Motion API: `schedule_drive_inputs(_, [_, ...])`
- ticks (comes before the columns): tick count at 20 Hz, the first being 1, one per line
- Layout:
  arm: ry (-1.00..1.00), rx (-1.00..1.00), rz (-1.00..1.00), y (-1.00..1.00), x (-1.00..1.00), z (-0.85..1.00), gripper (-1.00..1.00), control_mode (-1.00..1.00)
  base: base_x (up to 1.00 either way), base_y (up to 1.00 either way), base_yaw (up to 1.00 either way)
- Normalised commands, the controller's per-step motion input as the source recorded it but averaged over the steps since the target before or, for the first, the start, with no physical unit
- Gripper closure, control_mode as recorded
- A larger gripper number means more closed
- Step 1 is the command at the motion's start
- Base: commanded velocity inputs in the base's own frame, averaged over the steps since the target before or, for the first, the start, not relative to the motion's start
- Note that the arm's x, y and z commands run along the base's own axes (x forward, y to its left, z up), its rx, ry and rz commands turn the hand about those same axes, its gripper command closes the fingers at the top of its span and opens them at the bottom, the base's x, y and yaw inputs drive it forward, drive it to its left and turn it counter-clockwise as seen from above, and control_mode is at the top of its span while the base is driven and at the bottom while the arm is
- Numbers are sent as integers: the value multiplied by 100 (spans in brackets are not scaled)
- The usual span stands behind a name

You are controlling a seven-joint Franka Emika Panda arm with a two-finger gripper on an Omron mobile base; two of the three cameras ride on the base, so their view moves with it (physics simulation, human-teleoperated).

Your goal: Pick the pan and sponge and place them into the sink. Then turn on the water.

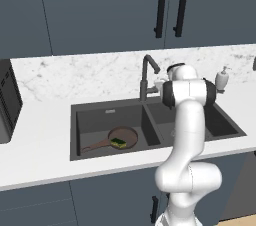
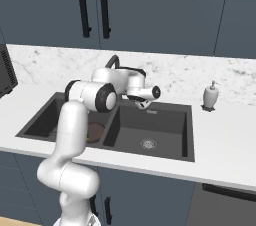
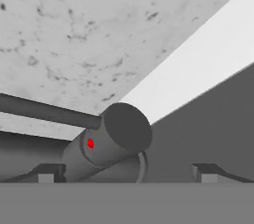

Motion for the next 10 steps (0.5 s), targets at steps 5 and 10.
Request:
schedule_drive_inputs(5, [0,1,0,0,24,-10,-100,-100,0,0,0])
schedule_drive_inputs(10, [0,3,0,0,21,-7,-100,-100,0,0,0])
